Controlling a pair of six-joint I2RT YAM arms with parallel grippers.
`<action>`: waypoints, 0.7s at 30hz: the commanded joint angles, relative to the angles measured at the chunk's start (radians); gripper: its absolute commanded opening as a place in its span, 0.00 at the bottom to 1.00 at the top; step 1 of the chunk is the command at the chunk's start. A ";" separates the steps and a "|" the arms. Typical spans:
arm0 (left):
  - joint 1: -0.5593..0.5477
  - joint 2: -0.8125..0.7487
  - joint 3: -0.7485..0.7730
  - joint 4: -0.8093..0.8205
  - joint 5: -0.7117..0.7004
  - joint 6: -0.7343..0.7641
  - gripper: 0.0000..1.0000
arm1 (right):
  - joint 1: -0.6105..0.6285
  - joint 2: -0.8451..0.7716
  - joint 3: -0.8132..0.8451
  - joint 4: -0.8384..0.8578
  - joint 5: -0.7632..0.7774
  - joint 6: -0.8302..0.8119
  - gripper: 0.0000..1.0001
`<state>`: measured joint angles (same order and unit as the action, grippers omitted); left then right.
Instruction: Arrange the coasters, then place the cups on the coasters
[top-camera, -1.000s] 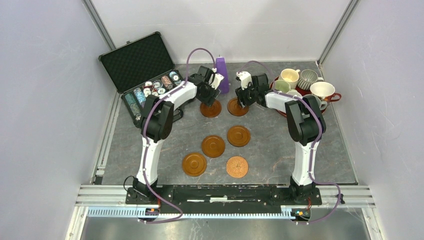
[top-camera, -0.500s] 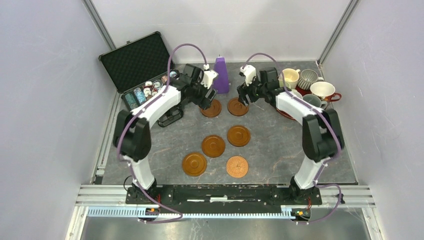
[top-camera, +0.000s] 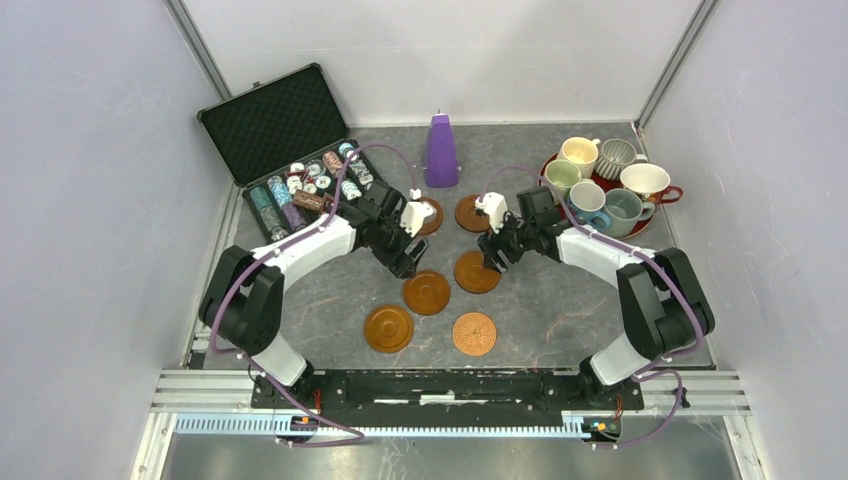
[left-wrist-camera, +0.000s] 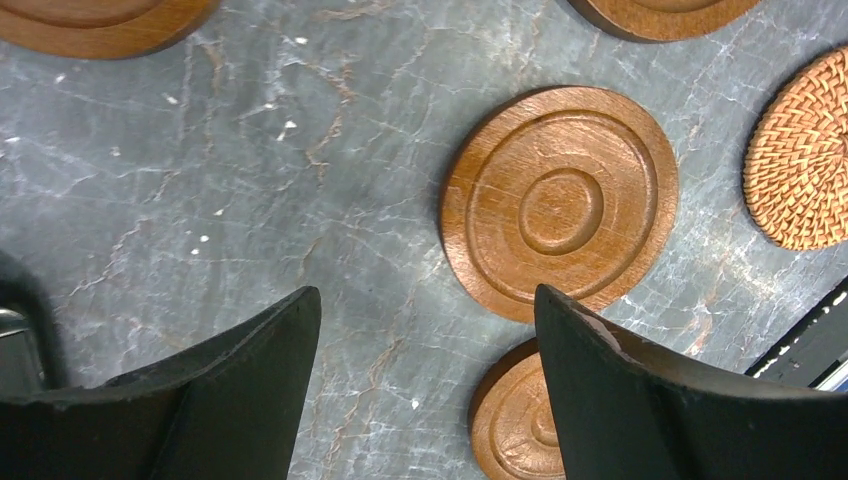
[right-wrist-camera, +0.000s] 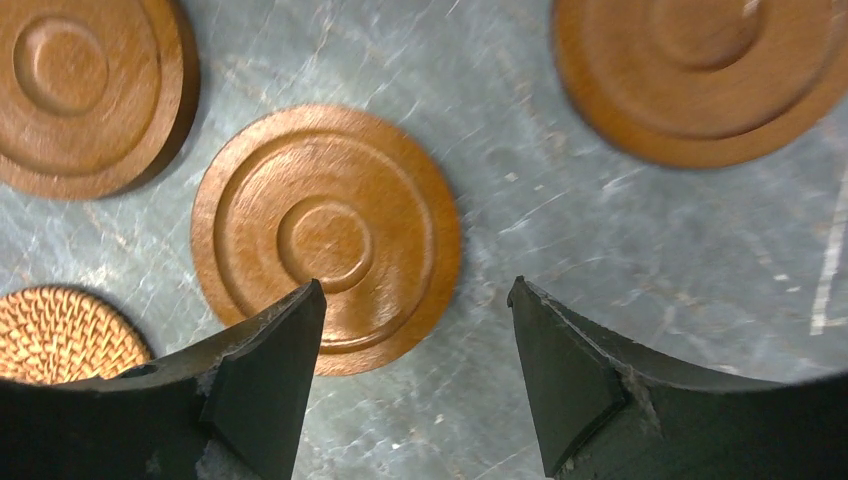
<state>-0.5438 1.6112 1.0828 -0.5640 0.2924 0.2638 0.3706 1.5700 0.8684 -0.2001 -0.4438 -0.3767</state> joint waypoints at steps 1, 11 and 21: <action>-0.048 0.015 -0.024 0.086 -0.043 0.050 0.84 | 0.021 -0.020 -0.039 0.061 0.011 -0.017 0.75; -0.134 0.100 -0.015 0.132 -0.106 0.052 0.84 | 0.062 0.054 -0.054 0.119 0.067 0.008 0.73; -0.133 0.182 0.035 0.156 -0.219 0.042 0.75 | 0.063 0.137 0.020 0.115 0.123 0.041 0.65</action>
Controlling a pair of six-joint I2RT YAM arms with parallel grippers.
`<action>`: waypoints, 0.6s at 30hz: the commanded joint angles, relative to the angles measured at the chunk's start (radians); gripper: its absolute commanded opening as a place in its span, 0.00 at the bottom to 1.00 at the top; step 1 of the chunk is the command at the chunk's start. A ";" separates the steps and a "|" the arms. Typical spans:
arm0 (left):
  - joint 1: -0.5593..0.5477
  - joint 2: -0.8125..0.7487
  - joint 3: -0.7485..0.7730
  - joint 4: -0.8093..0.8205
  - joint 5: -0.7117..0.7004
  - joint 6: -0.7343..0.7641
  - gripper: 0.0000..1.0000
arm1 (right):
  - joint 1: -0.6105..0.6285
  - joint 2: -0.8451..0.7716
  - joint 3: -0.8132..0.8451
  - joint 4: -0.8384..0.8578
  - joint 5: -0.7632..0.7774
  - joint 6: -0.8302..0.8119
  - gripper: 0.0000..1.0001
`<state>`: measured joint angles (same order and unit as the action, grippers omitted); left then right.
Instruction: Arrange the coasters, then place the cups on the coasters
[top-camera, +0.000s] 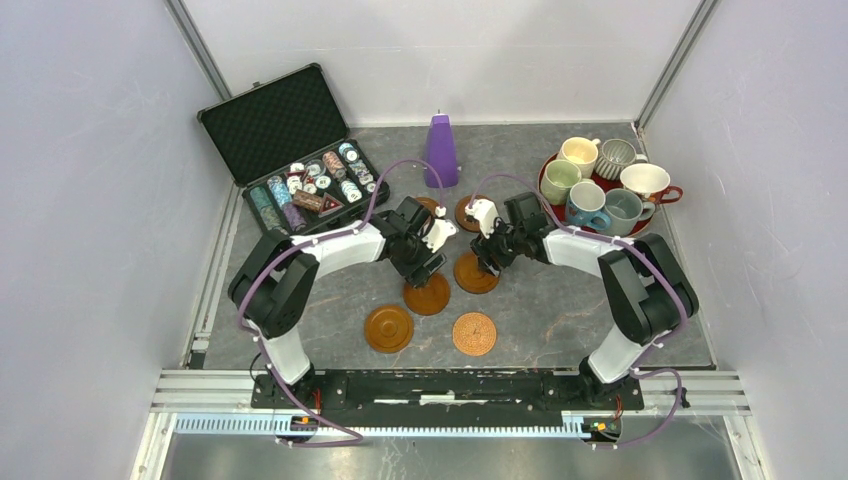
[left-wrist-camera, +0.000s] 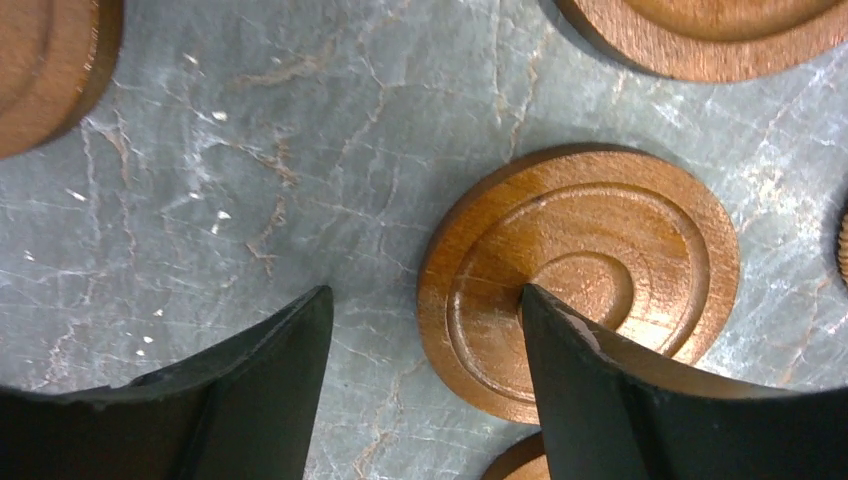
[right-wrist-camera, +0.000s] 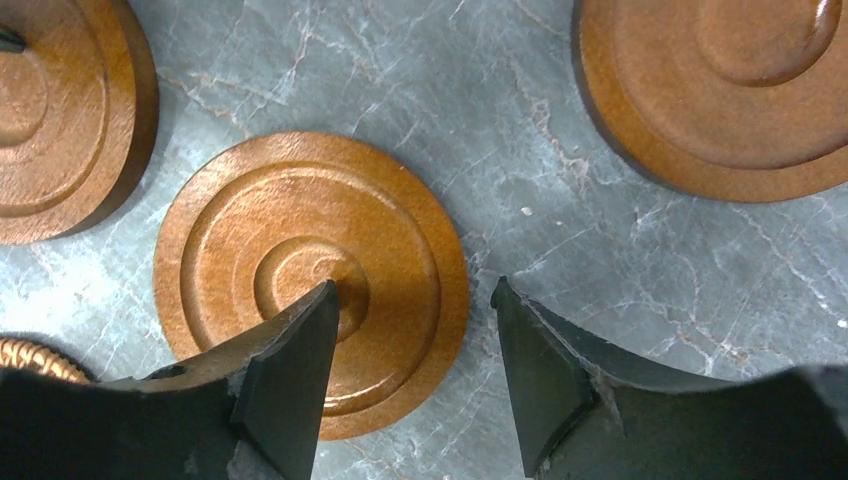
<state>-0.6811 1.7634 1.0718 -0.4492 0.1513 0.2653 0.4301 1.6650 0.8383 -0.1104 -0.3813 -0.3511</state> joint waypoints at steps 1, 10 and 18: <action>0.014 0.036 0.054 0.046 -0.081 0.037 0.73 | 0.004 0.051 0.062 0.023 0.066 0.019 0.64; 0.056 0.103 0.133 0.043 -0.061 0.015 0.65 | 0.001 0.121 0.137 0.005 0.113 0.021 0.58; 0.077 0.136 0.180 0.035 -0.059 0.001 0.63 | -0.001 0.151 0.163 -0.001 0.070 0.031 0.55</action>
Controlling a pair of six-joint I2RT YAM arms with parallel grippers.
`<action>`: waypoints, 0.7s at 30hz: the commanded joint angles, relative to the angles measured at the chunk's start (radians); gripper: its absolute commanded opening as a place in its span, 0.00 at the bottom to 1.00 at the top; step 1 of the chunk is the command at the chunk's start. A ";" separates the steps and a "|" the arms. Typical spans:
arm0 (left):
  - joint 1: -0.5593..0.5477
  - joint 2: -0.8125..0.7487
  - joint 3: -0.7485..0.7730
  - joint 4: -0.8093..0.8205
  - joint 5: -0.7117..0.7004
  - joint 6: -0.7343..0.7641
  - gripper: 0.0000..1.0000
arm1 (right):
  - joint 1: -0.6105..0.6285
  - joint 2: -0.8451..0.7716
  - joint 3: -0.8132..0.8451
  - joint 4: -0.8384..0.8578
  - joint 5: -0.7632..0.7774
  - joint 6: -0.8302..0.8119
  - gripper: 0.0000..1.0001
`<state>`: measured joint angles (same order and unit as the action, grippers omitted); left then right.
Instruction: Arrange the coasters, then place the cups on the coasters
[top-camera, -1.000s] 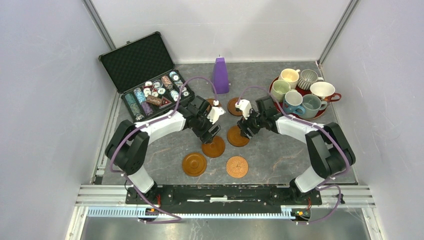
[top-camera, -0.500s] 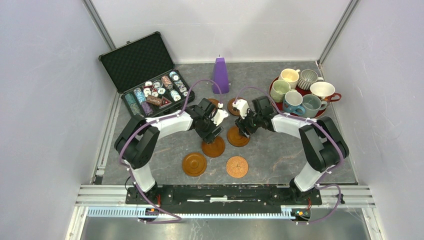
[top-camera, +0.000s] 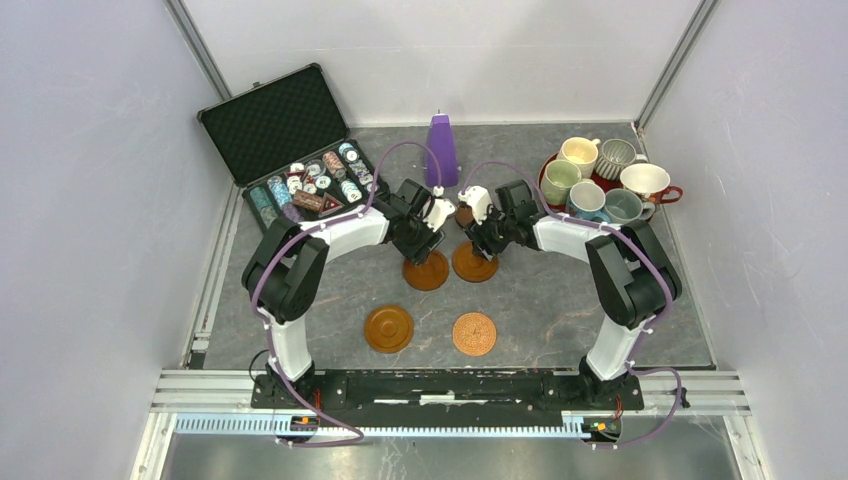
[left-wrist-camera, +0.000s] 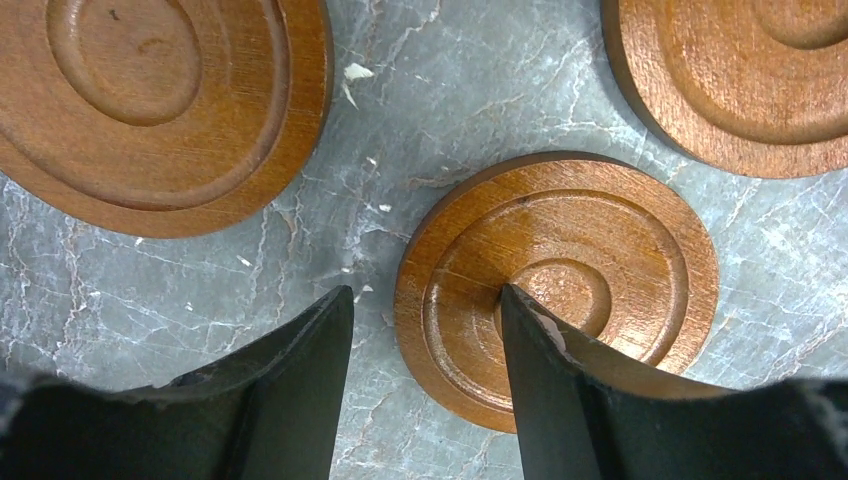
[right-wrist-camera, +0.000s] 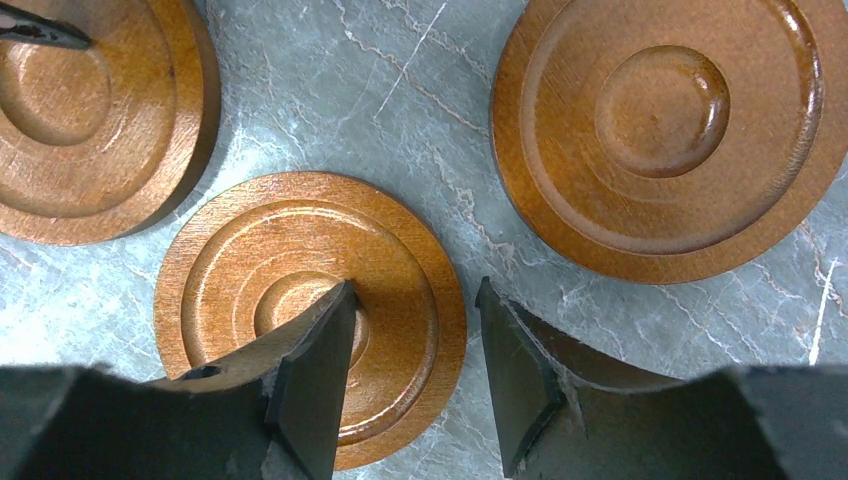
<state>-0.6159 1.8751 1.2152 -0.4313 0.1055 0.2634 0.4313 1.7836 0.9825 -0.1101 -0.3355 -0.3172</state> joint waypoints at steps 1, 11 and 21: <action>0.011 0.024 0.035 0.017 -0.013 0.003 0.63 | -0.003 0.030 0.018 -0.004 0.027 -0.005 0.54; 0.042 0.021 0.044 -0.003 -0.025 -0.008 0.63 | -0.007 -0.015 0.001 -0.031 0.046 -0.029 0.52; 0.046 -0.011 0.026 -0.005 0.034 -0.011 0.69 | -0.011 -0.060 -0.018 -0.044 0.044 -0.042 0.56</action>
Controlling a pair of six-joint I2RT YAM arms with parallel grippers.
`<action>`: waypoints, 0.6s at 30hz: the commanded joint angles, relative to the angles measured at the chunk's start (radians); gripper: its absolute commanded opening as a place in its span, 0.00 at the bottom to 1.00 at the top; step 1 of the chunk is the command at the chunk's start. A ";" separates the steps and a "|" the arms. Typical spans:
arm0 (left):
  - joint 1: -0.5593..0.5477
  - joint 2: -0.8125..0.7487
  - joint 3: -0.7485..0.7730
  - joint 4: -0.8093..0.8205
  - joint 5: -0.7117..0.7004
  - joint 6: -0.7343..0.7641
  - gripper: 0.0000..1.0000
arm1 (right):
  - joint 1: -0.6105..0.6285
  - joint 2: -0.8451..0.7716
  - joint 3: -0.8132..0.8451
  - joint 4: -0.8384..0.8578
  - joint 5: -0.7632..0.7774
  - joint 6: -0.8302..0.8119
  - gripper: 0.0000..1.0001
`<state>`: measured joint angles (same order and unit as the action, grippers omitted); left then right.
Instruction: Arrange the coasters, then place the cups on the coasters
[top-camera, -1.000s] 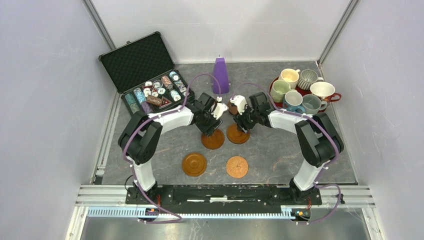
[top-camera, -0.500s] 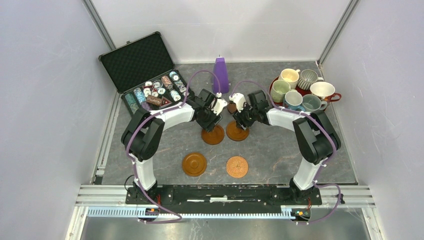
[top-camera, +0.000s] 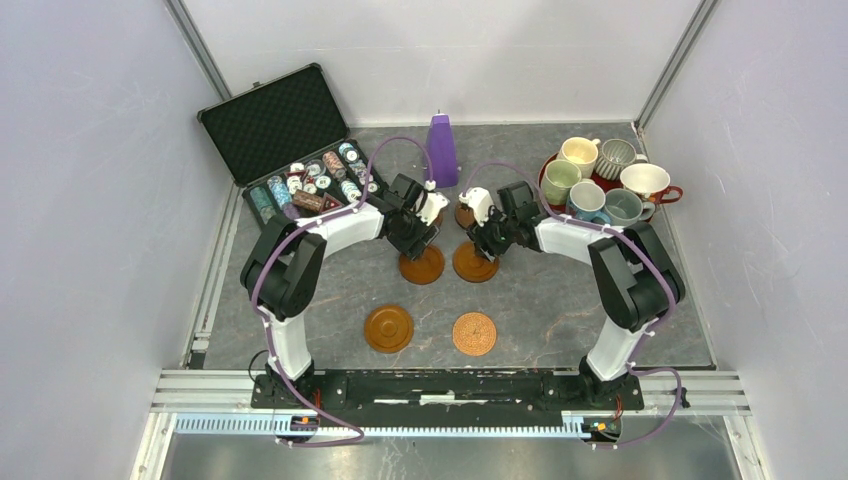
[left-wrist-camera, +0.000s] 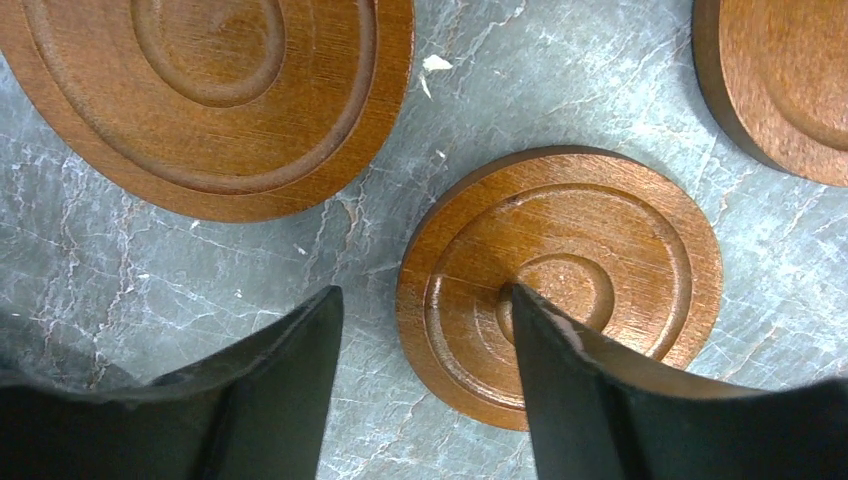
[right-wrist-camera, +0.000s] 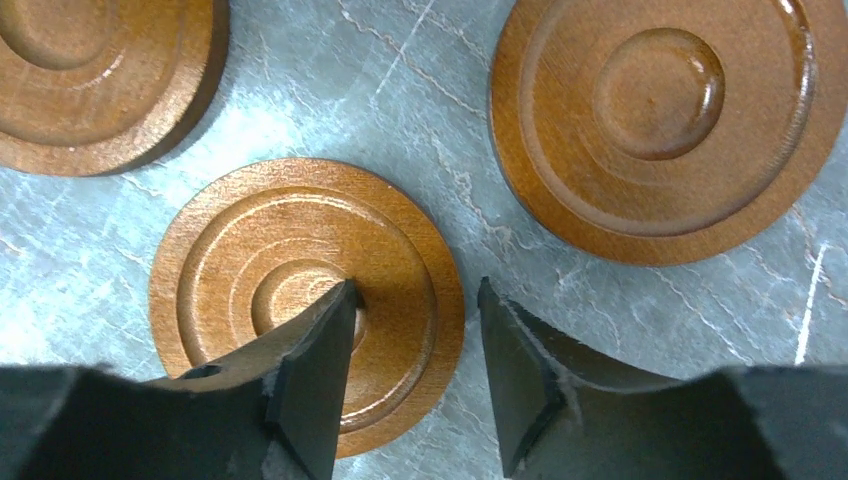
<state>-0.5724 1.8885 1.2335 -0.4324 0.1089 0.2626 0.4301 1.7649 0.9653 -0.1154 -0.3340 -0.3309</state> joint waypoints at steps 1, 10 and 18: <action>0.003 -0.038 0.013 -0.011 0.040 -0.007 0.72 | -0.011 -0.051 0.019 -0.048 0.045 -0.030 0.58; 0.063 -0.248 0.126 -0.267 0.132 0.165 0.94 | -0.024 -0.212 0.146 -0.177 -0.022 -0.068 0.77; 0.068 -0.498 -0.198 -0.353 0.226 0.363 0.95 | 0.044 -0.372 -0.121 -0.203 -0.168 -0.134 0.79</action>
<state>-0.4980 1.4563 1.1843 -0.6842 0.2470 0.4812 0.4244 1.4429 0.9878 -0.2844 -0.4248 -0.4244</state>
